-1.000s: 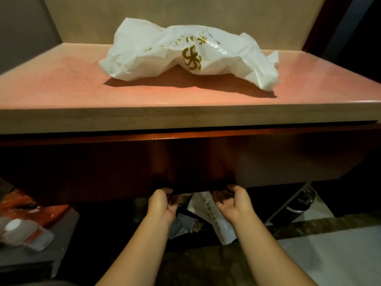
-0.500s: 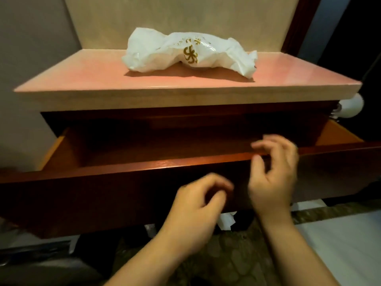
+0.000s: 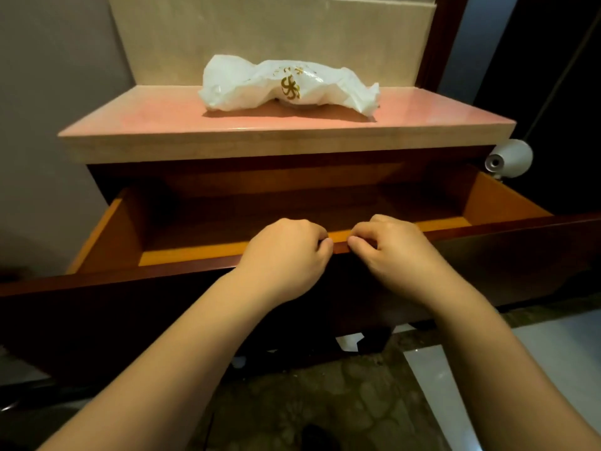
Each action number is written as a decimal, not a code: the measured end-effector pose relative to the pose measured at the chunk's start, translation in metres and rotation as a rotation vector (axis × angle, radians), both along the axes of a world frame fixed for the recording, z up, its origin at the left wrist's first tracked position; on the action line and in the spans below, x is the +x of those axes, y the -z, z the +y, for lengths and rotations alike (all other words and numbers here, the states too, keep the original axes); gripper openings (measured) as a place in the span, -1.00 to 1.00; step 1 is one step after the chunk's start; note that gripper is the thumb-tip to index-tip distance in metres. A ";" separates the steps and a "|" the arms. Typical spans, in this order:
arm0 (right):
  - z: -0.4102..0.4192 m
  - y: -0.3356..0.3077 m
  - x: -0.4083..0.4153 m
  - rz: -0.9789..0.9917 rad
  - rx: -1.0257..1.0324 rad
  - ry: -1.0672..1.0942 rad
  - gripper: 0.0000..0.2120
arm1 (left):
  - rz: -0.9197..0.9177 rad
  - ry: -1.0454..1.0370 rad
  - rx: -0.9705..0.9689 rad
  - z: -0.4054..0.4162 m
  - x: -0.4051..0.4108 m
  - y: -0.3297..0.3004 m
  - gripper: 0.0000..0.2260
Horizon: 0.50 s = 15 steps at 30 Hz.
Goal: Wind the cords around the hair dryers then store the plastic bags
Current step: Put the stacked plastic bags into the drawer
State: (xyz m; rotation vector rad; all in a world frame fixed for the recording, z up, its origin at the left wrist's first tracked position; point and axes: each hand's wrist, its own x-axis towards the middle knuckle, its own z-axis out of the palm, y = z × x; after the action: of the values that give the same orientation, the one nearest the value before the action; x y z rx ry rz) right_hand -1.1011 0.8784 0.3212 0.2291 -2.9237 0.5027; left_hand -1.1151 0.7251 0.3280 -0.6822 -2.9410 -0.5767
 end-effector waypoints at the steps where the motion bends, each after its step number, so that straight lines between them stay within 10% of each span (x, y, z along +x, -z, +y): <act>1: 0.001 -0.004 0.004 -0.034 0.032 -0.019 -0.76 | -0.012 0.016 -0.016 0.000 0.003 -0.002 -0.72; 10: -0.003 -0.048 -0.003 -0.461 0.258 -0.294 -0.67 | -0.181 0.311 -0.337 0.002 0.002 -0.030 -0.72; 15: -0.008 -0.071 -0.043 -0.810 0.265 -0.411 -0.80 | -0.688 0.468 -0.322 0.001 -0.034 -0.054 -0.79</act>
State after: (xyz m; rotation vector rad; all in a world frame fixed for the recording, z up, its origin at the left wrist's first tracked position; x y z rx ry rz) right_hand -1.1445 0.8701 0.3924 0.8533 -3.7524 0.2934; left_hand -1.1493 0.7260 0.3824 -1.5014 -3.5606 -0.4251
